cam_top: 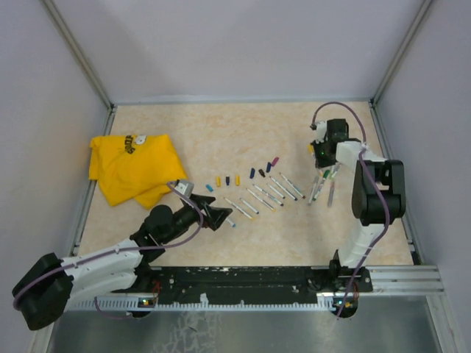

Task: Open the pen caps
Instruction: Pick up the pen from the center of the board.

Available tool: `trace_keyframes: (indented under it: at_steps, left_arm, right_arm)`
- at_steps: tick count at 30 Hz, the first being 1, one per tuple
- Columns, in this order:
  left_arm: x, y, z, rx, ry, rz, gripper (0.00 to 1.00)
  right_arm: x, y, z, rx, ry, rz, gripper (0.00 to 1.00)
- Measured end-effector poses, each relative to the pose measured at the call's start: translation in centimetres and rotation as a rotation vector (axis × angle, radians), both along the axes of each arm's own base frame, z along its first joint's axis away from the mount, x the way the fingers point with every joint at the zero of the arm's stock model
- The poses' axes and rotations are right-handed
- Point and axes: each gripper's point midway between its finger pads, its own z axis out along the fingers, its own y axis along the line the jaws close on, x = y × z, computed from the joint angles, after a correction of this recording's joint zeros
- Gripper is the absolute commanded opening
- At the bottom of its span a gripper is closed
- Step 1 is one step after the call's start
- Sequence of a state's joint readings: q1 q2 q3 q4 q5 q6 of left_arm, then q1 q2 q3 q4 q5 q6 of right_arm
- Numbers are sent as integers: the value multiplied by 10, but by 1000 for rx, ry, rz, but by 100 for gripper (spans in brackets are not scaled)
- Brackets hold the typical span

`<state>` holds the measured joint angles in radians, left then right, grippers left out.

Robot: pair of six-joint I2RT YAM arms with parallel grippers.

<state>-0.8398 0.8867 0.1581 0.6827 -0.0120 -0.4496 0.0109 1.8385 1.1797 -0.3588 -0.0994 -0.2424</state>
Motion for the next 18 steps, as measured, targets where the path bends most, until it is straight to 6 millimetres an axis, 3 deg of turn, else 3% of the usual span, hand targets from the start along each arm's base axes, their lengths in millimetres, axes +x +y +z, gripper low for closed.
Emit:
trace_keyframes:
  at_steps: [11, 18]
  left_arm:
    - [4, -7, 6, -83, 31, -42, 100]
    - [25, 11, 10, -199, 82, -36, 100]
  right_arm:
    - [4, 19, 45, 89, -124, 58, 0]
    - [-9, 43, 61, 207, -141, 135, 0]
